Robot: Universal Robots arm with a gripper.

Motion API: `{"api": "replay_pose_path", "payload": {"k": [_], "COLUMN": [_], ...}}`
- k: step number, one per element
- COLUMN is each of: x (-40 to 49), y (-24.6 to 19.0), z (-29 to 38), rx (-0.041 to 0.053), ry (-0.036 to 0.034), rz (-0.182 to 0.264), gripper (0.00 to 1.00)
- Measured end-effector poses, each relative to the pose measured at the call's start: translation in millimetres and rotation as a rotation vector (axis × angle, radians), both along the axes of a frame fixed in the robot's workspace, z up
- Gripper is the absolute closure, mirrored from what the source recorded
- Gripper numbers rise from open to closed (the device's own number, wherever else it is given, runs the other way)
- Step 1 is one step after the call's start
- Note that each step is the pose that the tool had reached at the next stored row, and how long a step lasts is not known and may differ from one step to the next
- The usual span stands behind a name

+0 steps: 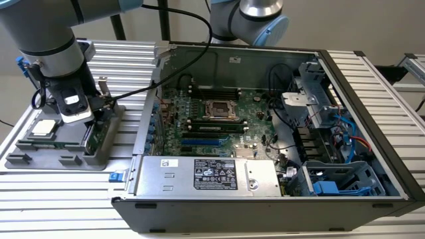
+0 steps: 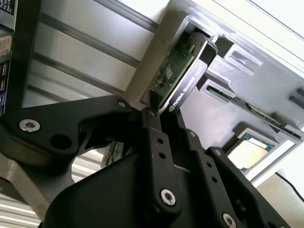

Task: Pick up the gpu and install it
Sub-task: 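Pick up the gpu and move the gpu toward the slot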

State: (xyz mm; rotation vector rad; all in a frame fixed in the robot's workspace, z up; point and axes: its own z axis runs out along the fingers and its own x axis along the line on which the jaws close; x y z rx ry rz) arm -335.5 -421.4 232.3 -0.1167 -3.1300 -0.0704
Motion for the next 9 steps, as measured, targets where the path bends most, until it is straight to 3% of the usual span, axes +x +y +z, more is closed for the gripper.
{"api": "replay_pose_path", "payload": {"k": [9], "x": [0.0], "y": [0.0], "z": [-0.1], "rx": [0.0000], "ry": [0.0000], "rz": [0.000], "gripper": [1.00]}}
